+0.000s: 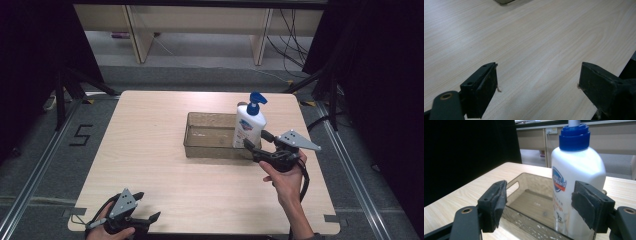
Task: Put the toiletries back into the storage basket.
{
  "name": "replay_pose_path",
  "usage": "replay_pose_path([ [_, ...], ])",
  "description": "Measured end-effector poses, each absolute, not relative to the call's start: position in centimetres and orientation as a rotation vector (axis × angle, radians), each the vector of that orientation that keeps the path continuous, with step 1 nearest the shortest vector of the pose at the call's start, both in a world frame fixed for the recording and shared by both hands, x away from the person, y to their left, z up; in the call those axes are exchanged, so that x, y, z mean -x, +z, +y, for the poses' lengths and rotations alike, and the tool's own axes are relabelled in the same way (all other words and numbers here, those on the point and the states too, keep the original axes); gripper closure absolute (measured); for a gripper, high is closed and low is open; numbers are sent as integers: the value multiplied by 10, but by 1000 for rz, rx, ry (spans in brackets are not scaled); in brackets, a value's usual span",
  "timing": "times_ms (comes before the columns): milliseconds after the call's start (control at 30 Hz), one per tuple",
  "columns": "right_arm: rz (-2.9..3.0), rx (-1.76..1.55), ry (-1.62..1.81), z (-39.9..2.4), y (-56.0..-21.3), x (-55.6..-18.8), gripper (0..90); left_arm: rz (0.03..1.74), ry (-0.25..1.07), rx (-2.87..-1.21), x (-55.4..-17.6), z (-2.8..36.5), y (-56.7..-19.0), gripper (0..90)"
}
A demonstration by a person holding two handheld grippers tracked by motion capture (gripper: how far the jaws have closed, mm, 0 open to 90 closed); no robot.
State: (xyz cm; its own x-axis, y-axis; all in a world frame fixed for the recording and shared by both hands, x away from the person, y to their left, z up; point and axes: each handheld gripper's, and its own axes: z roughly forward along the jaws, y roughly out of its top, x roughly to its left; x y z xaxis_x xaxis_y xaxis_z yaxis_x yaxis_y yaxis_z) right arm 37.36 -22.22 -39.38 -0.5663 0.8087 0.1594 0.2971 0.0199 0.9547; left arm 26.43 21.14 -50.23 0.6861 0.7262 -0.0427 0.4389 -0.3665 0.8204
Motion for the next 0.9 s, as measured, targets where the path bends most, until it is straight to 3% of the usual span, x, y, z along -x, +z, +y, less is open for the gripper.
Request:
replay_pose_path([
  [900,1934,-1129,1585,-216,-412,-364,244,887,419,-2024,-265,212,-503,147],
])
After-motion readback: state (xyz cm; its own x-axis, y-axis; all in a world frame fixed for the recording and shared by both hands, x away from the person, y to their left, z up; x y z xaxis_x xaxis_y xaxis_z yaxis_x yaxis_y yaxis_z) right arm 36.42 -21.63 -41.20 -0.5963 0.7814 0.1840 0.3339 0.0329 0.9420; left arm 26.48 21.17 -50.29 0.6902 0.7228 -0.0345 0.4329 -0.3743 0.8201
